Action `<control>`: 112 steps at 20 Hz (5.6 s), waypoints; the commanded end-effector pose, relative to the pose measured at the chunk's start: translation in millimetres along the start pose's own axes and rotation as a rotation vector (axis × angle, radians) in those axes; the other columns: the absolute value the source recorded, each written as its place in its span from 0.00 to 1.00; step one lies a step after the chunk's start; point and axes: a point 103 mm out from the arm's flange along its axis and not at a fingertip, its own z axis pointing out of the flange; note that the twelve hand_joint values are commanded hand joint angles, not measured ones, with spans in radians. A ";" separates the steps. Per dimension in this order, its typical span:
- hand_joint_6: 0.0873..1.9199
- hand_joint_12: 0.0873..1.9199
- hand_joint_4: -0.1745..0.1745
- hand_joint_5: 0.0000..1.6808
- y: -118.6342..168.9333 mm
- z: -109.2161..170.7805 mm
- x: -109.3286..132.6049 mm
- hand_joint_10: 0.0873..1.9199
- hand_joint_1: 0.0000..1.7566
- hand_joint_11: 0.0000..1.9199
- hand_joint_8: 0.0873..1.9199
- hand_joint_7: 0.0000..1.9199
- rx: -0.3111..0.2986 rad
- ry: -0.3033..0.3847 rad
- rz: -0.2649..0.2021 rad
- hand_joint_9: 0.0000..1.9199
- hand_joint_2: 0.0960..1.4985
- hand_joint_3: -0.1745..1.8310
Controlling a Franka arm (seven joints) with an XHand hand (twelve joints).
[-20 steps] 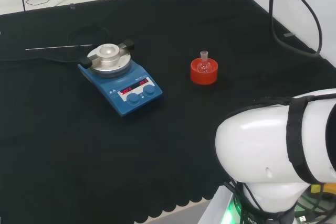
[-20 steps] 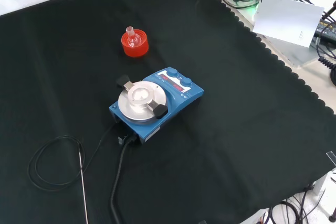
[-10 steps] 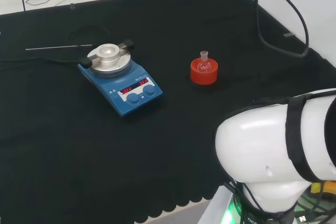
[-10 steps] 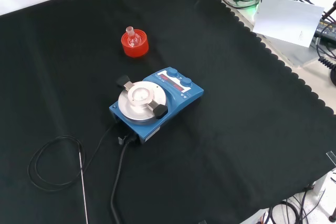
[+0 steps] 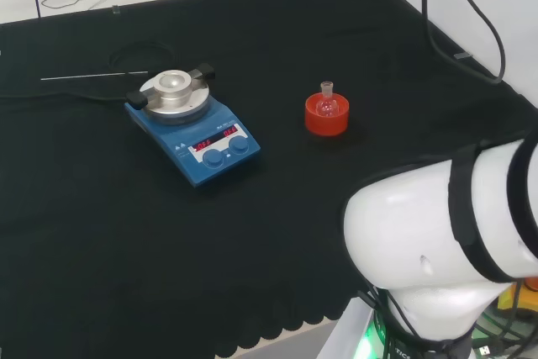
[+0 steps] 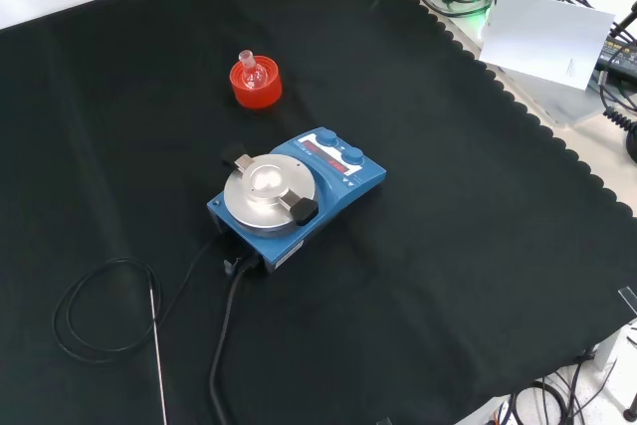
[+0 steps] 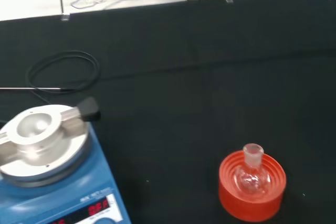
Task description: Pick up the round-bottom flask.
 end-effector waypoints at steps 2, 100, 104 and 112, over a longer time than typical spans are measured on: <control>0.06 0.71 0.51 0.22 60.7 71.2 -44.7 0.32 0.22 0.00 0.25 0.02 0.057 0.085 0.097 0.08 0.71 0.26; 0.39 0.67 0.75 0.66 152.1 307.0 -84.8 0.31 0.61 0.22 0.33 0.20 0.157 0.070 0.270 0.30 0.49 0.34; 0.43 0.65 0.66 0.69 151.4 303.1 -82.8 0.28 0.64 0.26 0.32 0.23 0.146 0.064 0.273 0.34 0.44 0.41; 0.44 0.65 0.60 0.69 148.1 267.1 -82.1 0.28 0.64 0.27 0.32 0.24 0.140 0.079 0.268 0.35 0.43 0.43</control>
